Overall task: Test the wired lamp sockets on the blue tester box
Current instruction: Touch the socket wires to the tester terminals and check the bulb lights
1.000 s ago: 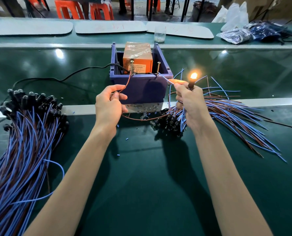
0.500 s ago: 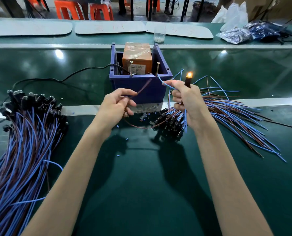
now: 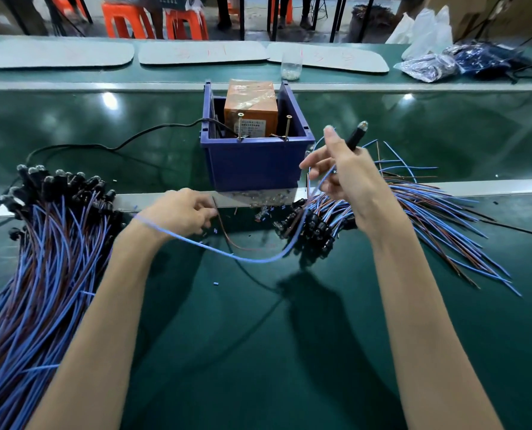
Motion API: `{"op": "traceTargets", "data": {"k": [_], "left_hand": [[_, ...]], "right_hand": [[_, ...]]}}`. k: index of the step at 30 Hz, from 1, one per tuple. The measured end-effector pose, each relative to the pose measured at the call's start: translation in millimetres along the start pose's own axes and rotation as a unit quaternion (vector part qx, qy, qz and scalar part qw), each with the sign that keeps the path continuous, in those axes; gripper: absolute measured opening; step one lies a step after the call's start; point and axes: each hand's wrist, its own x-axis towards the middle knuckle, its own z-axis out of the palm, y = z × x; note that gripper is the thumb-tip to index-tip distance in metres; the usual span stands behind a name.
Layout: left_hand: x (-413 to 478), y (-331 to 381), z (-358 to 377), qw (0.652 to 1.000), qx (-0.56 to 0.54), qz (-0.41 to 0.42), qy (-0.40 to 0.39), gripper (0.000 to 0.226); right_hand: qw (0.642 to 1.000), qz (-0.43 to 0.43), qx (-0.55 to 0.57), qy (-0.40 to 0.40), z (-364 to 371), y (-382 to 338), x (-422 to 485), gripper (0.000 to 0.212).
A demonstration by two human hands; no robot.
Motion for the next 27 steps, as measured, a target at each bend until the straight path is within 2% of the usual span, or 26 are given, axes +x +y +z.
{"op": "traceTargets", "data": {"k": [4,6,7,9,11,12,13,15,19,21,23,25,27], "left_hand": [[-4.3,-27.0,-21.6,0.984,0.089,-0.126,0.088,0.011],[-9.7,-36.0,-28.5,0.967,0.124,-0.176,0.136,0.022],[-12.3,-39.6,-30.7,0.959,0.135,-0.196,0.153,0.028],[-15.8,-44.3,-33.7,0.947,0.154,-0.23,0.162,0.04],[-16.4,-46.0,-34.7,0.945,0.164,-0.243,0.148,0.044],[-15.6,-46.1,-34.7,0.946,0.167,-0.242,0.137,0.043],[-14.4,-46.2,-34.5,0.947,0.172,-0.238,0.127,0.041],[-12.6,-47.2,-34.4,0.95,0.187,-0.223,0.109,0.037],[-12.5,-56.7,-37.8,0.957,0.205,-0.195,0.063,0.039],[-12.2,-61.7,-39.4,0.961,0.2,-0.188,0.047,0.039],[-12.4,-64.8,-39.7,0.963,0.187,-0.187,0.041,0.035],[-13.2,-65.6,-39.6,0.966,0.171,-0.189,0.041,0.028],[-14.8,-64.2,-38.9,0.967,0.171,-0.186,0.038,0.022]], "right_hand": [[0.987,-0.086,0.105,0.09,-5.2,-12.1,-6.8,0.043],[0.966,-0.169,0.092,0.171,-6.9,-16.9,-7.2,0.034],[0.947,-0.219,0.052,0.228,-8.1,-18.1,-6.6,0.03],[0.883,-0.322,-0.053,0.338,-9.3,-19.8,-7.5,0.023],[0.814,-0.409,-0.135,0.39,-7.8,-19.5,-9.8,0.021],[0.793,-0.434,-0.167,0.394,-6.8,-18.4,-10.1,0.022],[0.785,-0.443,-0.199,0.386,-5.7,-16.6,-9.5,0.023],[0.802,-0.405,-0.277,0.34,-4.8,-11.0,-7.5,0.025],[0.876,-0.2,-0.42,0.126,-10.2,12.6,2.5,0.033],[0.867,-0.08,-0.493,0.006,-11.3,25.9,7.1,0.034],[0.827,-0.001,-0.552,-0.105,-10.2,35.4,9.5,0.04],[0.807,0.021,-0.572,-0.148,-8.5,38.0,10.4,0.049],[0.816,0.011,-0.562,-0.134,-8.4,36.7,11.9,0.055]]}}
